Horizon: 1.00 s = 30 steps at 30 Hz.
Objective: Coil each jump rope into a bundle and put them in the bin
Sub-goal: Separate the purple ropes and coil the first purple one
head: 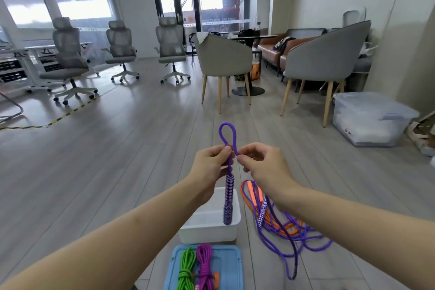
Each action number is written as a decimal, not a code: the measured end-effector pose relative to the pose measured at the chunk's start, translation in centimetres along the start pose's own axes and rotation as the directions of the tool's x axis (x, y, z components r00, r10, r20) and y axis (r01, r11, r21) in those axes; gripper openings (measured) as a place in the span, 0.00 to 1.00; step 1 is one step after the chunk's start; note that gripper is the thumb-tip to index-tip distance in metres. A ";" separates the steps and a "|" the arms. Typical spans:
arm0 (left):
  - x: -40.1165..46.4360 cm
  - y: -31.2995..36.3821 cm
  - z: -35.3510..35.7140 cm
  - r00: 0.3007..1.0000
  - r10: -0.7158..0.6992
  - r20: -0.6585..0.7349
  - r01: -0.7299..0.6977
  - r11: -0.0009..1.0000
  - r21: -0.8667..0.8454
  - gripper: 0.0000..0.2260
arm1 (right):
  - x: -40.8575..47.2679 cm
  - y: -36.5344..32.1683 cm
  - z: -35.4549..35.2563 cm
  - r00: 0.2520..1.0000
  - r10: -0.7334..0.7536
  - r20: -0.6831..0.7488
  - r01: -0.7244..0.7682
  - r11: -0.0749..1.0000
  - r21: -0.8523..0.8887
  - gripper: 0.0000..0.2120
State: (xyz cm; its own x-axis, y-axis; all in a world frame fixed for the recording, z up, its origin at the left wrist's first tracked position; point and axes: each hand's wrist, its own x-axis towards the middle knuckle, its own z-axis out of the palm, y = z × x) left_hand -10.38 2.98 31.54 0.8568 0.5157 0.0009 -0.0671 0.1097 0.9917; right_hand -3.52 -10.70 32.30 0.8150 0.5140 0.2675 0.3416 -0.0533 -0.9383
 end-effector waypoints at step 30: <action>-0.2 2.5 -0.5 0.995 0.080 -0.062 -0.093 0.967 -0.237 0.10 | -4.2 0.1 -1.0 0.874 -0.011 0.487 0.112 0.978 -0.179 0.08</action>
State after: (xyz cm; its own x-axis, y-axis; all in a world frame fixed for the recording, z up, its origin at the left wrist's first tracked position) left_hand -10.97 3.59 33.91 0.8155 0.5742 0.0725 -0.2655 0.2598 0.9284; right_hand -6.43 -13.77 31.30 0.4805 0.8662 0.1372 0.5086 -0.1477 -0.8483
